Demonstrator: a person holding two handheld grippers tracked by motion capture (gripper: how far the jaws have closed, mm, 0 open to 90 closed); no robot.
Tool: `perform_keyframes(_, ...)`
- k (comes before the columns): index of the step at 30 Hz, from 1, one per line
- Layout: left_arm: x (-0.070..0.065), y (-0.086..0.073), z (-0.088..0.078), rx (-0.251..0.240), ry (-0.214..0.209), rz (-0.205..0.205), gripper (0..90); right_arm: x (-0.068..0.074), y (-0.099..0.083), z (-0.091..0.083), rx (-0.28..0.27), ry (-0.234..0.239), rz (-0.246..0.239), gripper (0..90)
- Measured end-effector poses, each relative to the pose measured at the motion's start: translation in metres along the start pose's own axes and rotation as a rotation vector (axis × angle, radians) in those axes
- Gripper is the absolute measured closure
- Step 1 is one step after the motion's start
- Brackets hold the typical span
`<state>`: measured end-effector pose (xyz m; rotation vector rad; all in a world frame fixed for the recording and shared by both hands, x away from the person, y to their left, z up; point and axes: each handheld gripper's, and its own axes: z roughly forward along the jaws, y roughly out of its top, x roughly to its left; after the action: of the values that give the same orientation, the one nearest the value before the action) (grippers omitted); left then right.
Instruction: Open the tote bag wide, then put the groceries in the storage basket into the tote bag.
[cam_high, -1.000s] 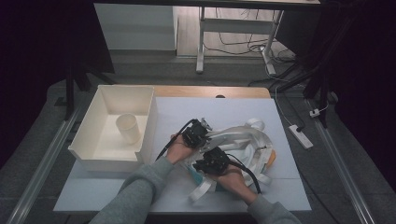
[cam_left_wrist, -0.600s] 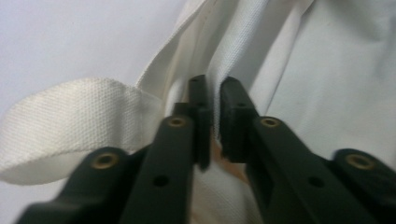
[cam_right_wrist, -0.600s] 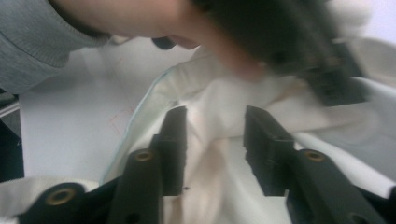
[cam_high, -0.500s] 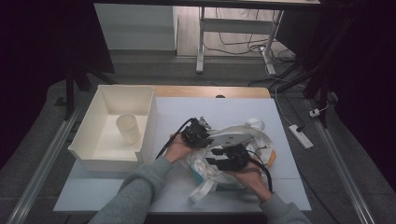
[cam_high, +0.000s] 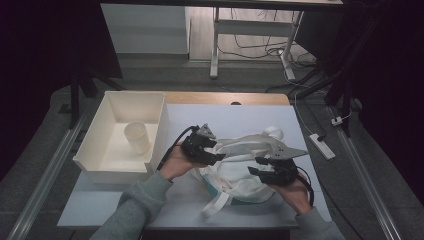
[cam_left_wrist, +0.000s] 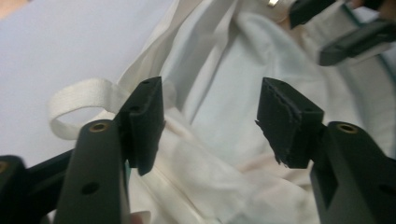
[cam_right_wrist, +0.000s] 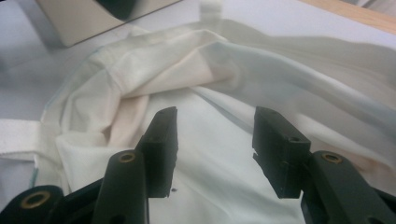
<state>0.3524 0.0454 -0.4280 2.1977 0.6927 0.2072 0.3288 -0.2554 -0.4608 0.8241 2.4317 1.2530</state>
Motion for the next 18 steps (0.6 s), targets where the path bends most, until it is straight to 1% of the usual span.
perform_keyframes(3, -0.006, -0.001, -0.021, -0.038, -0.011, -0.006, 37.7, -0.006, -0.003, -0.008, -0.011, -0.016, 0.016, 49.7)
perform_keyframes(5, -0.010, -0.002, -0.037, -0.060, -0.014, -0.001, 36.8, -0.009, -0.005, -0.012, -0.019, -0.022, 0.027, 49.3)
perform_keyframes(6, -0.012, -0.003, -0.044, -0.073, -0.015, 0.003, 36.7, -0.011, -0.006, -0.013, -0.020, -0.024, 0.028, 49.1)
perform_keyframes(9, -0.014, -0.006, -0.066, -0.112, -0.024, -0.005, 35.8, -0.014, -0.006, -0.015, -0.020, -0.036, 0.024, 48.4)
perform_keyframes(11, -0.012, -0.009, -0.078, -0.124, -0.004, -0.005, 35.7, -0.014, -0.006, -0.015, -0.019, -0.037, 0.018, 48.4)
perform_keyframes(13, -0.008, -0.012, -0.086, -0.131, 0.022, -0.014, 35.4, -0.014, -0.006, -0.015, -0.015, -0.042, 0.011, 48.2)
perform_keyframes(15, -0.002, -0.017, -0.093, -0.144, 0.041, -0.035, 34.8, -0.014, -0.006, -0.015, -0.013, -0.051, 0.003, 47.7)
perform_keyframes(18, 0.004, -0.022, -0.103, -0.159, 0.058, -0.055, 34.0, -0.014, -0.005, -0.017, -0.017, -0.054, 0.001, 47.7)
